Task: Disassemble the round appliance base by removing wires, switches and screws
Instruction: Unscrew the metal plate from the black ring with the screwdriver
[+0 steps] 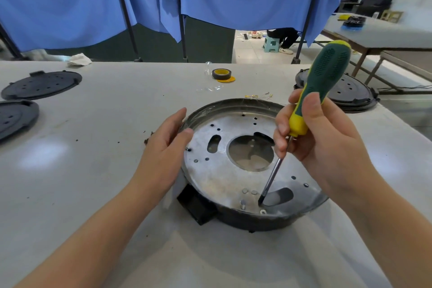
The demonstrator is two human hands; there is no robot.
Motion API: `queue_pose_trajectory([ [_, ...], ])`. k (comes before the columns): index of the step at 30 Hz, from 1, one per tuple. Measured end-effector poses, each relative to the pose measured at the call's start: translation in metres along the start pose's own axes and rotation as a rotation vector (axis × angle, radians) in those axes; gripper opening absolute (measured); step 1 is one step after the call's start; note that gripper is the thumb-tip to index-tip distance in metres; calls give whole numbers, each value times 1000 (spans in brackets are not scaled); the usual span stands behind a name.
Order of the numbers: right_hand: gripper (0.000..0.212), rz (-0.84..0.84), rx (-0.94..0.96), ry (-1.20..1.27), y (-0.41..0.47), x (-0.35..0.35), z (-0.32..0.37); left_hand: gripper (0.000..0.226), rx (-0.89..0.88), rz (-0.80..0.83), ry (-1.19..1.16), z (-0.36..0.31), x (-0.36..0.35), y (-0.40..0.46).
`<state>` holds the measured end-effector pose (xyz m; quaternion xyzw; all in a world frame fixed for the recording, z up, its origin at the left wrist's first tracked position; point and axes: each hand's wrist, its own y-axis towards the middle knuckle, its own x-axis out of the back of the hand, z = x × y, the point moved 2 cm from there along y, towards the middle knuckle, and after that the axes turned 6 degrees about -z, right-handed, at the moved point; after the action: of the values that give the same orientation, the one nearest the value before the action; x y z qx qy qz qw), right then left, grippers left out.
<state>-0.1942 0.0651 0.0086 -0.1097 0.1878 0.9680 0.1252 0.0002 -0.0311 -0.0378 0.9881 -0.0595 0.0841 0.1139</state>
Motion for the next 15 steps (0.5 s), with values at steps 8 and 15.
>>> queue_pose_trajectory([
  [8,30,-6,-2,68,-1,0,0,19,-619,152,412,-24,-7,-44],
  [15,31,29,-13,67,-3,-3,0,23,-663,218,472,-25,-8,-45],
])
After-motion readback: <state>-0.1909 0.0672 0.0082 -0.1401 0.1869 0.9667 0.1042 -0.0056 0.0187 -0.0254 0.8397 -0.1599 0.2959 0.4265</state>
